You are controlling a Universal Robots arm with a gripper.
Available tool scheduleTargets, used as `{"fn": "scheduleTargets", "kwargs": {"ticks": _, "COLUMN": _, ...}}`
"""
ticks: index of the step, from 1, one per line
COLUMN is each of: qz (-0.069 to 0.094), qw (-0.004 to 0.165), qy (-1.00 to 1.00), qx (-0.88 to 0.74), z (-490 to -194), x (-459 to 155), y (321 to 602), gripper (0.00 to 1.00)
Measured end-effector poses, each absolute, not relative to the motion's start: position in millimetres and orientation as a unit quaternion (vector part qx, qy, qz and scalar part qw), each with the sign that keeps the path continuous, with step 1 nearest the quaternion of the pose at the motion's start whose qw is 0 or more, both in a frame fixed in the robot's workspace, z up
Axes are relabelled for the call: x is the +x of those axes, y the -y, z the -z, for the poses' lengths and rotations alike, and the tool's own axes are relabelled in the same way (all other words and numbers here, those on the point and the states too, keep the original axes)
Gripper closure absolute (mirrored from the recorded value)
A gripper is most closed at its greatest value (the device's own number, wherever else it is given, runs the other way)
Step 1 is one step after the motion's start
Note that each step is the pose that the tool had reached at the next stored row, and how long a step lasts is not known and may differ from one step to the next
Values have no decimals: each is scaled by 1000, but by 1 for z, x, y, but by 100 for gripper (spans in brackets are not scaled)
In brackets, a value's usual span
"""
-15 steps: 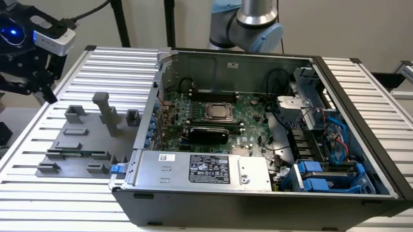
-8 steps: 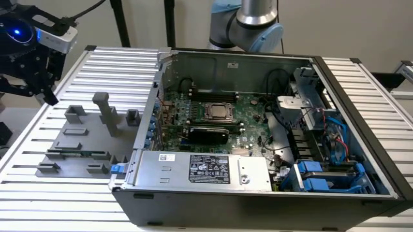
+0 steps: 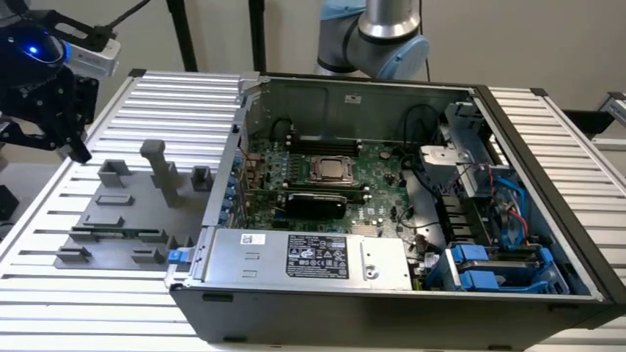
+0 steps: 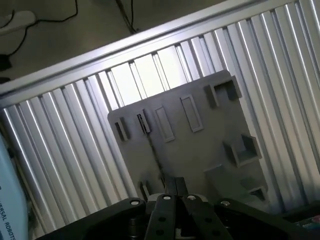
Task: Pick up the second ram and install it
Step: 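Pick up the second ram and move it above second insertion slot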
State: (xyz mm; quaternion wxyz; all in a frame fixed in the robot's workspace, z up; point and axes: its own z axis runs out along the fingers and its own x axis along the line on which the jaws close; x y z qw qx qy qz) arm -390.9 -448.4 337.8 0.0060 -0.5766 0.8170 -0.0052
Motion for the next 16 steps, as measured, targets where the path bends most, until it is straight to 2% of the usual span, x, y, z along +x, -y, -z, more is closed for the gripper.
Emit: {"fn": "scheduleTargets", "kwargs": {"ticks": 16, "qz": 5, "qw": 6, "qy": -730, "qx": -683, "z": -318, "x": -391, "y": 448, "gripper": 100}}
